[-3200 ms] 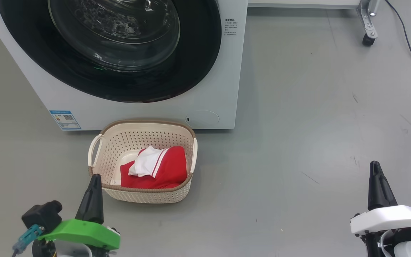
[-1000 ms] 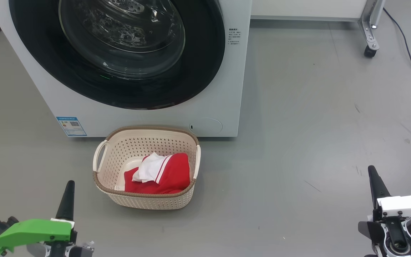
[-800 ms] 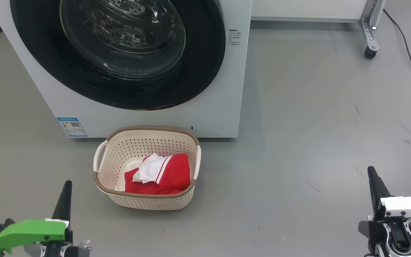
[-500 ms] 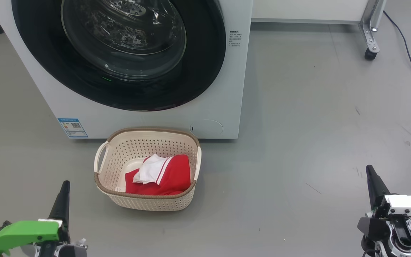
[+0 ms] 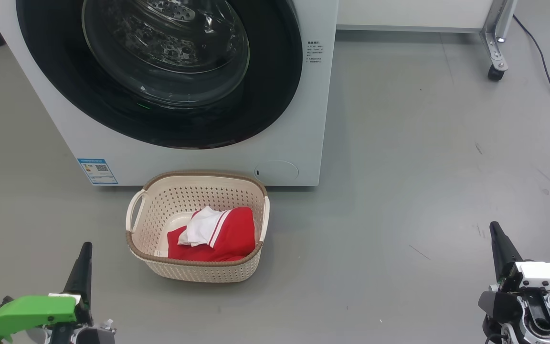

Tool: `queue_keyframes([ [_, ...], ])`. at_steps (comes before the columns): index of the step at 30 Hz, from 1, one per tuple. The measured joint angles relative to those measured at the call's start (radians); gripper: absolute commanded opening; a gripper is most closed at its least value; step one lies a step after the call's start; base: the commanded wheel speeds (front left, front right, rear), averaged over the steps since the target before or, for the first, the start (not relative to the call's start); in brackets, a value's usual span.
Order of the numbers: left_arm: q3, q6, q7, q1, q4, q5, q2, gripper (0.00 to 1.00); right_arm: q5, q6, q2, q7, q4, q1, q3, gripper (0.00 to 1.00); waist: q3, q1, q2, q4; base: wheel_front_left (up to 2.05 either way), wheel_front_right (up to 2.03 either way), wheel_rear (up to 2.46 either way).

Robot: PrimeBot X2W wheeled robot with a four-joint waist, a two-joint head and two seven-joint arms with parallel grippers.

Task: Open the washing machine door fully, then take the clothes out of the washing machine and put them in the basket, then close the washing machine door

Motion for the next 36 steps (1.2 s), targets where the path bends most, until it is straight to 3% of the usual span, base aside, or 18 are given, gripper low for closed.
queue_keyframes([
  [36,0.004,0.0,0.0,0.0,0.002,0.0,0.0,0.0,0.0,0.0,0.001,0.0,0.003,-0.003,-0.002,0.0,0.0,0.0,0.0,0.0,0.0,0.0,0.0],
])
